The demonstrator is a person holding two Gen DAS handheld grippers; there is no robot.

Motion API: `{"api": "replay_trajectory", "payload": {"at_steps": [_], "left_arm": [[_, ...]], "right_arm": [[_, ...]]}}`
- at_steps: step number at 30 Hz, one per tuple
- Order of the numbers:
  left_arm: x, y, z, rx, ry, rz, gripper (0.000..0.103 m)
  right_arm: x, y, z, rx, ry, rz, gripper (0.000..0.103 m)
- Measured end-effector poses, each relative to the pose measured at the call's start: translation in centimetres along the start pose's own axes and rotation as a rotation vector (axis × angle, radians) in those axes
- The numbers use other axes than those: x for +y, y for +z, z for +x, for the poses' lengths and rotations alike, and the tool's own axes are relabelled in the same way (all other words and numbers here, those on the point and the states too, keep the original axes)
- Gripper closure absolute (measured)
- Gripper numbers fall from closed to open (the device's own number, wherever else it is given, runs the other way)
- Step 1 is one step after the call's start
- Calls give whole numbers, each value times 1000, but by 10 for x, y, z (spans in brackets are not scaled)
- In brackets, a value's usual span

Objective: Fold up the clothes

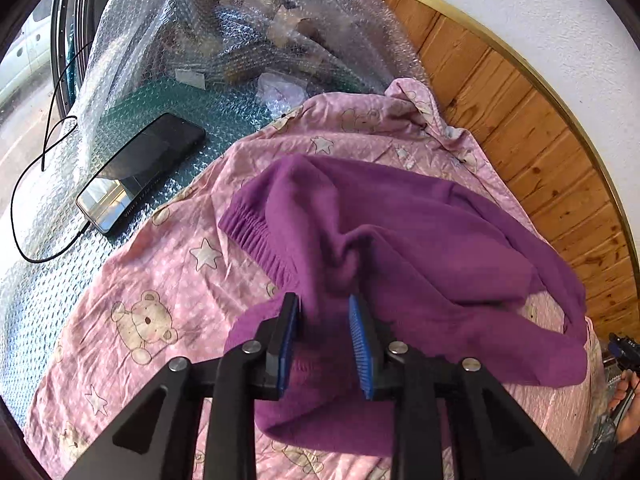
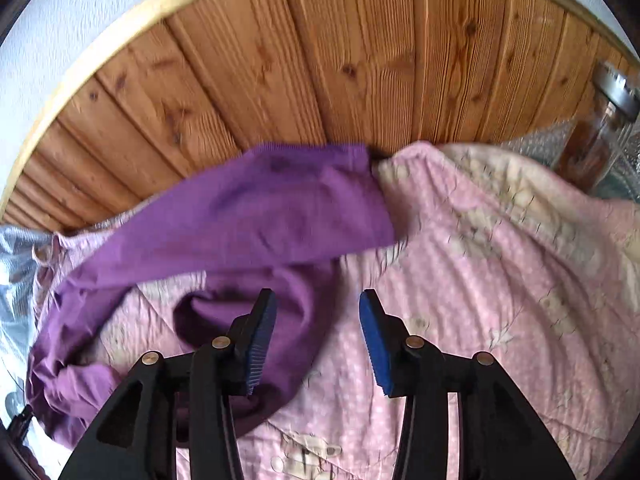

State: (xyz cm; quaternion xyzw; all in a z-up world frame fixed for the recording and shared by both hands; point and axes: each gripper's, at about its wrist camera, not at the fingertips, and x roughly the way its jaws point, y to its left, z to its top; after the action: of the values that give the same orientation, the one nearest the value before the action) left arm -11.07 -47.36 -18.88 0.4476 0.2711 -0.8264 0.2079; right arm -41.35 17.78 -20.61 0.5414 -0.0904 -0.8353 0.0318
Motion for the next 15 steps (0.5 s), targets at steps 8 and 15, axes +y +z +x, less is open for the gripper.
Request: {"api": "replay_trajectory", "payload": {"at_steps": [8,15], "left_arm": [[-8,-75,31,71,79,45,47],[-19,-71,44,-15,179,120,71]], "right_arm": [[24,-33,52,74,75,-21,59],[22,-49,-24,-84,50,-39,101]]}}
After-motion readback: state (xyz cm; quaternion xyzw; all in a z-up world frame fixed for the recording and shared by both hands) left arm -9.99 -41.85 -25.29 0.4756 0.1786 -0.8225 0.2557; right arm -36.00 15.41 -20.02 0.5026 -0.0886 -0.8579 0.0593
